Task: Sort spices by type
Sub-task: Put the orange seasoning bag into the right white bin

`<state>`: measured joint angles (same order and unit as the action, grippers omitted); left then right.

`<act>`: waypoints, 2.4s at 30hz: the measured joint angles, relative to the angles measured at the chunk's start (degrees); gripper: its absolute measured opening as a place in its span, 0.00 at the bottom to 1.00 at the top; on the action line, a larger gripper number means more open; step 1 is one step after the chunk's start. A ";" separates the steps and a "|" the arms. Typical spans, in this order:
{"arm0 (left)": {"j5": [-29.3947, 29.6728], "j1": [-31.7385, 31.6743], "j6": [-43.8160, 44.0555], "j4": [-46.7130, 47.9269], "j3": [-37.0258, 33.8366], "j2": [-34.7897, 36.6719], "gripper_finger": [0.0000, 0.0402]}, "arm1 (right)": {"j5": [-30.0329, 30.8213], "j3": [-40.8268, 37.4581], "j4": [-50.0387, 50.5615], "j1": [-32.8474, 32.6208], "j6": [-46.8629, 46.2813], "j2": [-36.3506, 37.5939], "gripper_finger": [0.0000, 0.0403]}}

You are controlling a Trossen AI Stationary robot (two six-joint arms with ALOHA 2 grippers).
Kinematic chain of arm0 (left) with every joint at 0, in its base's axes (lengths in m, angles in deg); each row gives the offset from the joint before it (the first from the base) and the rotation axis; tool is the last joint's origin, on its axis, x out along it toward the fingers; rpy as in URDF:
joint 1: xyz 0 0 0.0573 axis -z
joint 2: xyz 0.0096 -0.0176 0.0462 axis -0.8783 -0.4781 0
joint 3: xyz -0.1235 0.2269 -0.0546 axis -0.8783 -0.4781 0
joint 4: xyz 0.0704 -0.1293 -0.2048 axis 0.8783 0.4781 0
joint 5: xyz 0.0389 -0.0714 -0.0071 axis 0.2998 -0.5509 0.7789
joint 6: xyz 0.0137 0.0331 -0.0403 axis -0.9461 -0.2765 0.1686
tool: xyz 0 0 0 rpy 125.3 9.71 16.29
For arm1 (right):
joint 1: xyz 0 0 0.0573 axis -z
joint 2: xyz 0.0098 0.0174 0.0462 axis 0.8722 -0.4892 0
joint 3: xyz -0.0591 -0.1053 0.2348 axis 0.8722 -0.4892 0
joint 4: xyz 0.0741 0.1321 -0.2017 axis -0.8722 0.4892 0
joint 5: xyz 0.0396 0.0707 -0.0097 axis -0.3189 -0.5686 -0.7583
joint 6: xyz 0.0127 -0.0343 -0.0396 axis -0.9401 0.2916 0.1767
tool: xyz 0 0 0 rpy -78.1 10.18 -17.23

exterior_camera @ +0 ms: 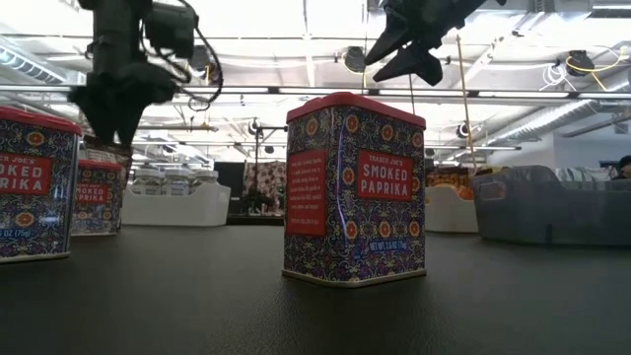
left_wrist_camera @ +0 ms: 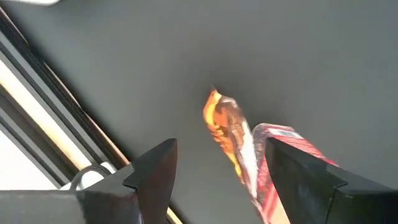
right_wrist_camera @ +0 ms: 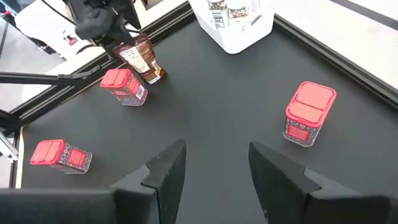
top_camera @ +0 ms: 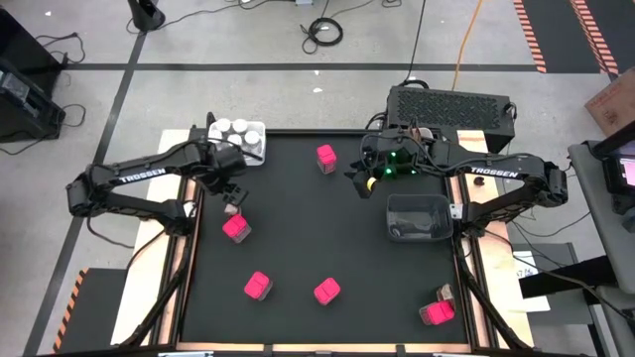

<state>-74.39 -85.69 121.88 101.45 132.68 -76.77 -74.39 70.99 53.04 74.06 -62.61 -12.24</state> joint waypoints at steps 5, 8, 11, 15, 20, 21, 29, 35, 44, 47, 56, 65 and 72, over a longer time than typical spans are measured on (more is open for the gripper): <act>-2.47 0.02 1.35 -3.48 -3.14 -0.01 0.61 | 0.02 0.00 0.34 0.04 1.34 0.00 0.42; -3.64 0.02 1.39 -4.96 -3.46 0.00 0.61 | 0.14 0.00 0.57 0.22 1.85 0.00 0.42; -4.46 0.02 1.35 -4.94 -3.52 -0.33 0.59 | 0.17 0.00 0.61 0.65 2.29 0.00 0.42; -4.48 0.02 0.39 -4.96 -3.52 -1.22 0.49 | 0.20 0.00 0.64 1.45 1.66 0.00 0.42; -5.67 0.02 -4.40 -6.07 -3.52 -3.65 0.23 | 0.24 0.00 0.63 2.11 0.02 0.00 0.42; -5.77 0.02 -5.48 -6.57 -3.52 -4.12 0.15 | 0.24 0.00 0.61 2.24 -0.32 0.00 0.42; -7.94 -0.48 -11.14 -10.78 -1.99 -6.12 0.01 | 0.24 -0.02 0.59 2.38 -2.24 0.00 0.42; -9.22 -1.83 -14.71 -15.10 4.65 -8.40 0.01 | 0.24 -0.02 0.65 2.47 -2.86 0.00 0.42; -10.85 -1.74 -19.82 -16.24 14.01 -22.27 0.00 | 0.24 -0.02 1.23 2.47 -2.42 0.00 0.42; -10.87 -1.13 -20.24 -16.16 16.78 -25.42 0.00 | 0.27 -0.02 1.23 2.47 -1.24 0.00 0.42; -13.81 -0.74 -20.25 -15.76 19.30 -29.49 0.05 | 0.16 -0.02 1.27 2.47 -0.28 0.00 0.42; -14.86 -0.95 -23.84 -15.52 19.80 -27.89 0.33 | 0.10 -0.04 -0.38 2.47 -0.11 0.00 0.42; -13.29 -4.67 -28.01 -15.84 19.74 -18.33 0.47 | -1.30 -0.07 -11.54 2.47 6.67 -4.29 0.42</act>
<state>-87.68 -90.36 93.88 85.60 152.42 -95.10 -75.70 70.92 41.50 76.53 -55.94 -16.52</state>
